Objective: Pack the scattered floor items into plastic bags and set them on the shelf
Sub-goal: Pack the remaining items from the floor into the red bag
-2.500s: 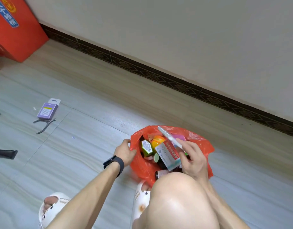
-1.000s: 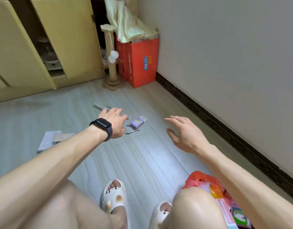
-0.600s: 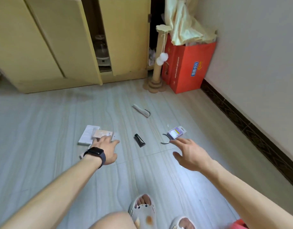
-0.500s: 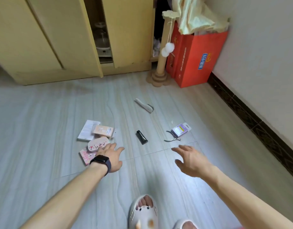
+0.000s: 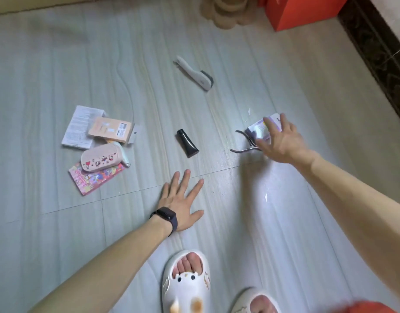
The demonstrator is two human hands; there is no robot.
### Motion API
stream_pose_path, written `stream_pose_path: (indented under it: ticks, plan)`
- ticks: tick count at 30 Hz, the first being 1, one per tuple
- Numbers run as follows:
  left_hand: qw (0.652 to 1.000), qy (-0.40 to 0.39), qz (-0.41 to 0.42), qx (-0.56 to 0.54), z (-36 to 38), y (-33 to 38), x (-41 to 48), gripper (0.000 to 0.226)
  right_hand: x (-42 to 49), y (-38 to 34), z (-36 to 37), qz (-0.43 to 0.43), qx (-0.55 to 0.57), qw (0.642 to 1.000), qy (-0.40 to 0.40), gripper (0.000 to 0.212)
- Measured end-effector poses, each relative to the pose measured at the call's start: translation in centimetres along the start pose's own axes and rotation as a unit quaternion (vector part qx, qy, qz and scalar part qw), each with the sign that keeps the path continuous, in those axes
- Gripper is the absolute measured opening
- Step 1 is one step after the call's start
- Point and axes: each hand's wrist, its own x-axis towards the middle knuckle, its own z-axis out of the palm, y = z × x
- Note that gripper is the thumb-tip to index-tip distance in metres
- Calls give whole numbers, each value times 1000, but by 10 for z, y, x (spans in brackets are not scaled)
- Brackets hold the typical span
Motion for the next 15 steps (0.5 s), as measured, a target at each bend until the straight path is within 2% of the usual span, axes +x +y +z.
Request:
stream_pose_path:
  ticks: [3,6,10,12,15]
  plan:
    - [1000,11,8,17,0,0,3,84,30,6,10,5,-17,1000,-23,67]
    - [997,28,66,33,-16,11,16,82,23,20,38,7,-25,999,-40,64]
    - [984,97,142,42,-49,52,59,83,-31,40,71,62,43,997,21,65]
    - [979,127,151,58,-62,72,91,80,-68,43,90,93,71,992,37,66]
    - [979,131,135,79,-76,94,126,63,-129,34,119,106,96,988,65,68]
